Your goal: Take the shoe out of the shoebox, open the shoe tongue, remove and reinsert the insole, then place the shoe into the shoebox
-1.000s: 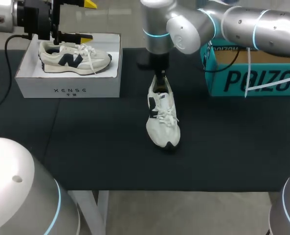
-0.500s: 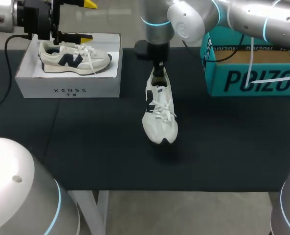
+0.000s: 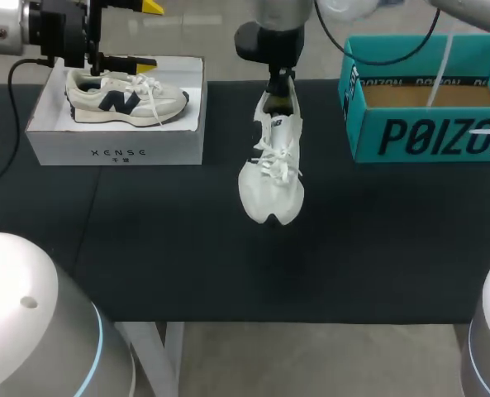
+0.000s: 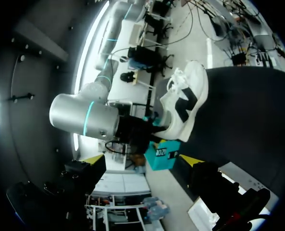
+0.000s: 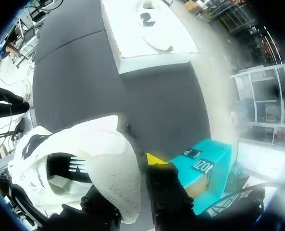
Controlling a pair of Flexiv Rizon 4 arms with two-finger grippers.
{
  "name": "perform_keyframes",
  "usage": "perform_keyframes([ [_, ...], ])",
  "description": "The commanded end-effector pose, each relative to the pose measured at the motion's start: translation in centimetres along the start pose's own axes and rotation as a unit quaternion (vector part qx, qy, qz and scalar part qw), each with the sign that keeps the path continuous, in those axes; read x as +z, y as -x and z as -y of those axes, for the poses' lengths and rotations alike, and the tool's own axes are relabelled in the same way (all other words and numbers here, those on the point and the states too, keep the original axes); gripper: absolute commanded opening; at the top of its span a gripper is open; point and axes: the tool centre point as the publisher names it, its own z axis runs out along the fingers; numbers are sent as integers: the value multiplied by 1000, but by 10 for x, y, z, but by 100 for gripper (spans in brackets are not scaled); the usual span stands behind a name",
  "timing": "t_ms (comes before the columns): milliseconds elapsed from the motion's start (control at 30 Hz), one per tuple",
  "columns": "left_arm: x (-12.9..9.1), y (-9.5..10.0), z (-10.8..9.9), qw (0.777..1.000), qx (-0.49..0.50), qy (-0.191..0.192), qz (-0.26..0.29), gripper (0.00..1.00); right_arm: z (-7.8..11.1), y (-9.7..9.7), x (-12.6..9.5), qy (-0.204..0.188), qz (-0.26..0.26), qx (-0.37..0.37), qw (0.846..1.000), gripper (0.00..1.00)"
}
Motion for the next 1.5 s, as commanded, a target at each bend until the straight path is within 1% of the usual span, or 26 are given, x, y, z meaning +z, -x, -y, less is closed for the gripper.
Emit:
perform_keyframes([
  [33, 0, 0, -1, 1000, 0, -1, -2, 100, 17, 7, -47, 1, -16, 9, 1000, 0],
  [100, 0, 0, -1, 1000, 0, -1, -2, 100, 22, 5, -50, -3, -19, 9, 1000, 0],
  [167, 0, 0, -1, 1000, 0, -1, -2, 100, 24, 2, -52, 9, -31, 3, 999, 0],
  [300, 0, 0, -1, 1000, 0, -1, -2, 100, 31, -2, -46, -1, -62, 21, 998, 0],
  [400, 0, 0, -1, 1000, 0, -1, -2, 100, 38, 1, -47, -8, -73, 39, 996, 0],
  [500, 0, 0, -1, 1000, 0, -1, -2, 100, 45, 8, -57, -13, -66, 53, 996, 0],
  [533, 0, 0, -1, 1000, 0, -1, -2, 100, 46, 9, -61, -6, -62, 52, 997, 0],
  [1100, 0, 0, -1, 1000, 0, -1, -2, 100, 46, 9, -61, -6, -62, 52, 997, 0],
  [1167, 0, 0, -1, 1000, 0, -1, -2, 100, 45, 24, -67, -21, -50, 87, 995, 0],
  [1200, 0, 0, -1, 1000, 0, -1, -2, 100, 47, 35, -71, -26, -56, 106, 992, 0],
  [1267, 0, 0, -1, 1000, 0, -1, -2, 100, 55, 59, -78, -20, -63, 150, 986, 0],
  [1333, 0, 0, -1, 1000, 0, -1, -2, 100, 64, 81, -81, -29, -47, 189, 980, 0],
  [1367, 0, 0, -1, 1000, 0, -1, -2, 100, 70, 92, -82, -28, -48, 211, 976, 0],
  [1400, 0, 0, -1, 1000, 0, -1, -2, 100, 75, 103, -82, -29, -48, 228, 972, 0],
  [1433, 0, 0, -1, 1000, 0, -1, -2, 100, 80, 112, -82, -34, -37, 245, 968, 0],
  [1500, 0, 0, -1, 1000, 0, -1, -2, 100, 90, 131, -77, -43, -32, 290, 955, 0],
])
